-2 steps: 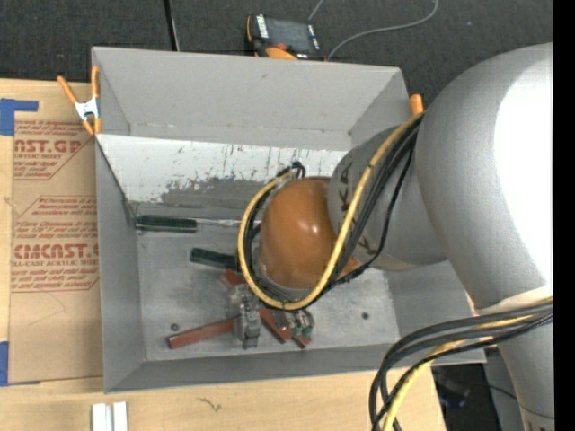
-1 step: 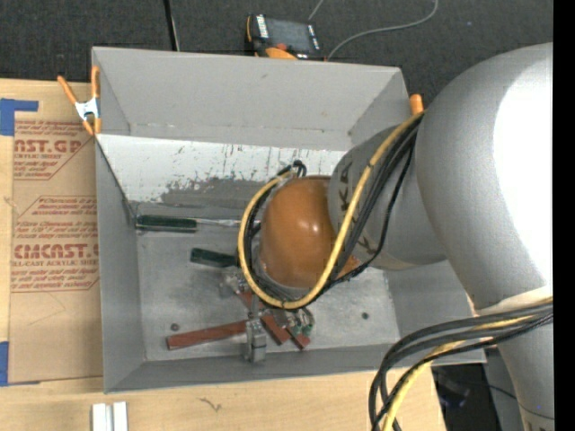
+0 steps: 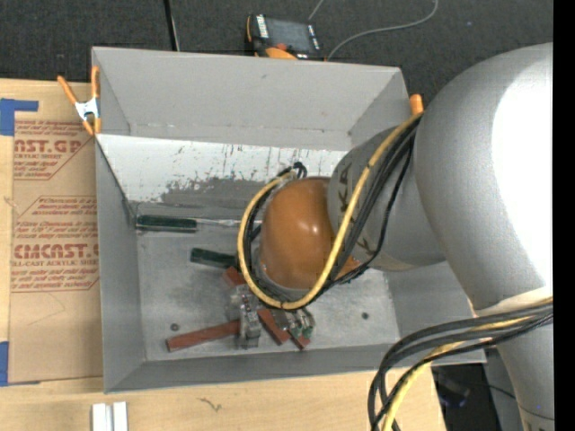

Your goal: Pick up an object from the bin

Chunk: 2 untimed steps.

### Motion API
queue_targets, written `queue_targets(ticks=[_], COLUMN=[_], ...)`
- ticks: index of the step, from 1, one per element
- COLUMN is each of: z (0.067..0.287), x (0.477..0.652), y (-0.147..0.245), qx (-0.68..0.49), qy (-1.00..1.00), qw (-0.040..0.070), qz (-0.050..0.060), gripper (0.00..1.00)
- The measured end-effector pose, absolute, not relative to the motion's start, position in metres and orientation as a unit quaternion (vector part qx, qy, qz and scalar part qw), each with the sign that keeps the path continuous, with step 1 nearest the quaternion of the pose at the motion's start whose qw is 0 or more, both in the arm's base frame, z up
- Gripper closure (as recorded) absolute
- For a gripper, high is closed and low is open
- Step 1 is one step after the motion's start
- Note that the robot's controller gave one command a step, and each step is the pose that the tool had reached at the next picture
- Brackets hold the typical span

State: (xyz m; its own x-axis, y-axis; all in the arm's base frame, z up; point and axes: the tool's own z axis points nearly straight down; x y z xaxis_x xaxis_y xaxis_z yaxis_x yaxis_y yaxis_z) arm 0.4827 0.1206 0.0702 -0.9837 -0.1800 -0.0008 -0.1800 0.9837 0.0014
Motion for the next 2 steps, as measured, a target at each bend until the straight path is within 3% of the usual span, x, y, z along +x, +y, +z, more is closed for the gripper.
queue_targets(ticks=[1,2], z=[0.07,0.187], x=[0.483,0.503], y=[0.121,0.111], qx=[-0.09,-0.178], qy=[0.996,0.984], qw=[0.0,0.004], qz=[0.001,0.0], gripper=[1.0,1.0])
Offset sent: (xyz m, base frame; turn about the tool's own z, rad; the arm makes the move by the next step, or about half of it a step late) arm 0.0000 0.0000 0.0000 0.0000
